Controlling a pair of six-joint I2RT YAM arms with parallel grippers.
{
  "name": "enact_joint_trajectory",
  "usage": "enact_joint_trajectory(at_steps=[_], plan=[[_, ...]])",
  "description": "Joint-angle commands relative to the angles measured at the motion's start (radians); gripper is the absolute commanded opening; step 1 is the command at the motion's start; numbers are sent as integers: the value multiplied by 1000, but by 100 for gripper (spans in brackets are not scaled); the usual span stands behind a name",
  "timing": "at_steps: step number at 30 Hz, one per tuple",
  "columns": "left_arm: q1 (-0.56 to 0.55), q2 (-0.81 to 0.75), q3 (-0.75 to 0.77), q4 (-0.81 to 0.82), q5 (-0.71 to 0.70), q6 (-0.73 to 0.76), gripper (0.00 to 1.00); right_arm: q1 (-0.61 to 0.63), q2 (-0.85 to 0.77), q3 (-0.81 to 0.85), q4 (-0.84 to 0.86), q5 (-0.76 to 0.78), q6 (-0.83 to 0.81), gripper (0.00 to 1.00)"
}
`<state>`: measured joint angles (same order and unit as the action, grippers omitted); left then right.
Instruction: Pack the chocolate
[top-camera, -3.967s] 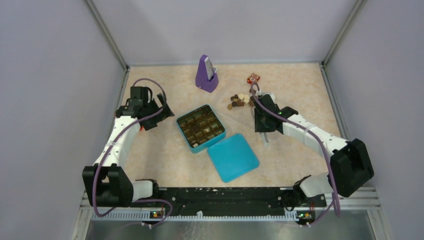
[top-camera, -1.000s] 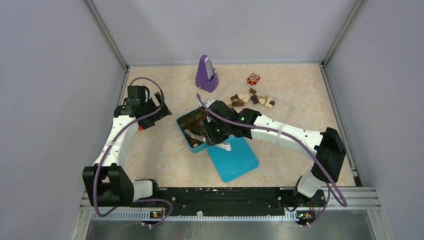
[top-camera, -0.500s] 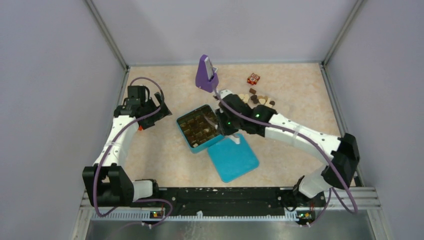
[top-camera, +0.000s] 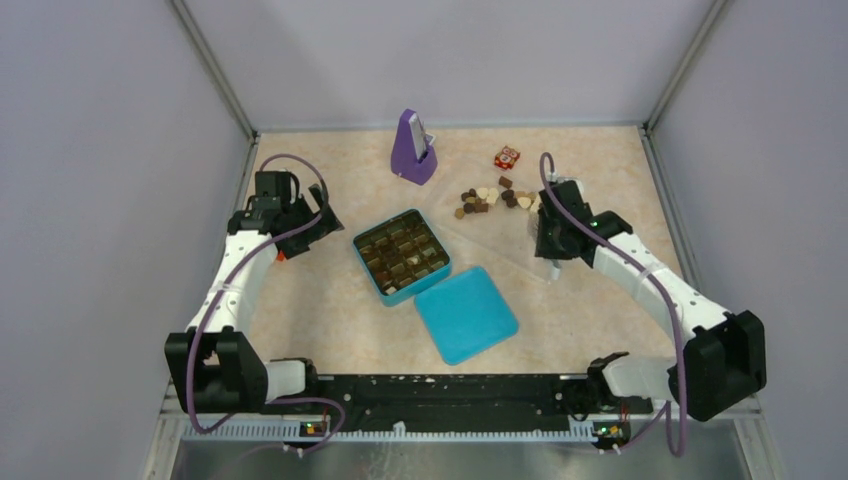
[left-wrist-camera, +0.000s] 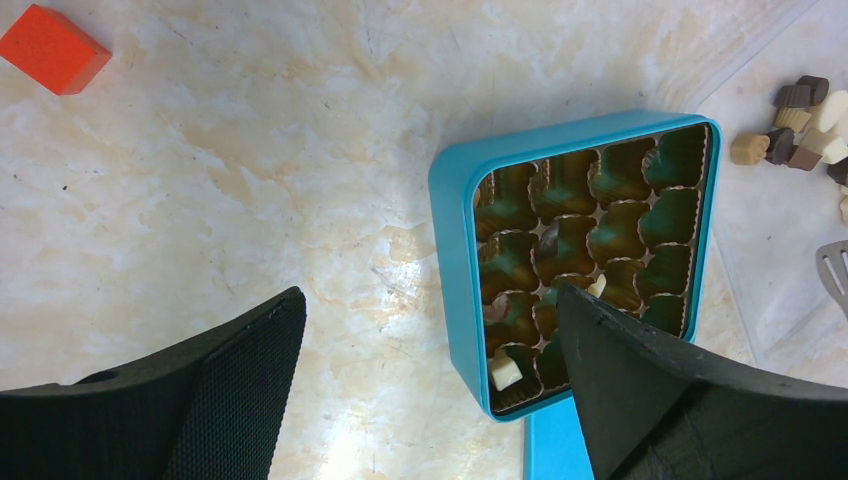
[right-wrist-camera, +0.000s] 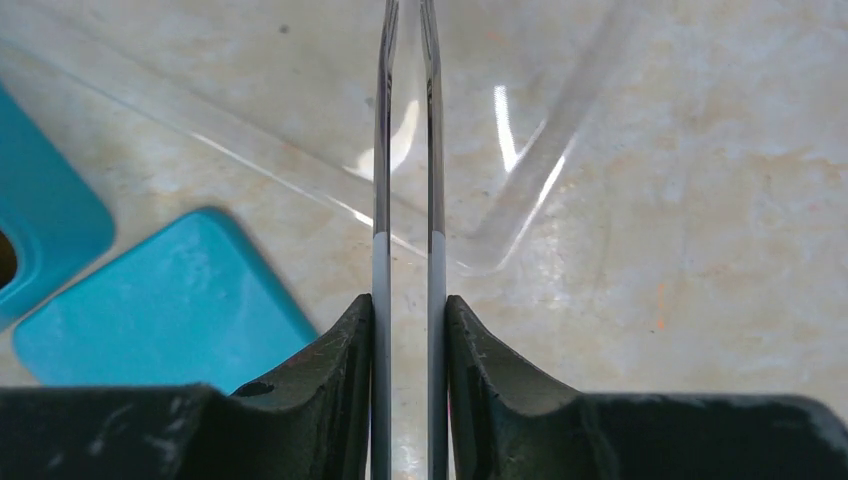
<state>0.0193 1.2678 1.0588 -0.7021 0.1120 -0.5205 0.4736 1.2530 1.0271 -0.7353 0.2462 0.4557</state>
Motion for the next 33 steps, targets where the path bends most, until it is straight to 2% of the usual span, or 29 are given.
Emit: enact_joint_trajectory(at_steps=[1, 6, 18, 28, 33], plan=[[5, -9, 27, 23, 0, 13, 99, -75, -27, -36, 31, -10, -35, 29], [5, -7, 29, 21, 1, 11, 99, -104, 5, -63, 68, 16, -55, 34], [6, -9, 36, 13, 1, 11, 99, -127, 107, -7, 138, -4, -124, 38], [6, -10, 33, 15, -3, 11, 99, -128, 129, 34, 137, -118, -162, 36], [5, -3, 29, 21, 2, 10, 99, -128, 131, 36, 131, -110, -173, 35]])
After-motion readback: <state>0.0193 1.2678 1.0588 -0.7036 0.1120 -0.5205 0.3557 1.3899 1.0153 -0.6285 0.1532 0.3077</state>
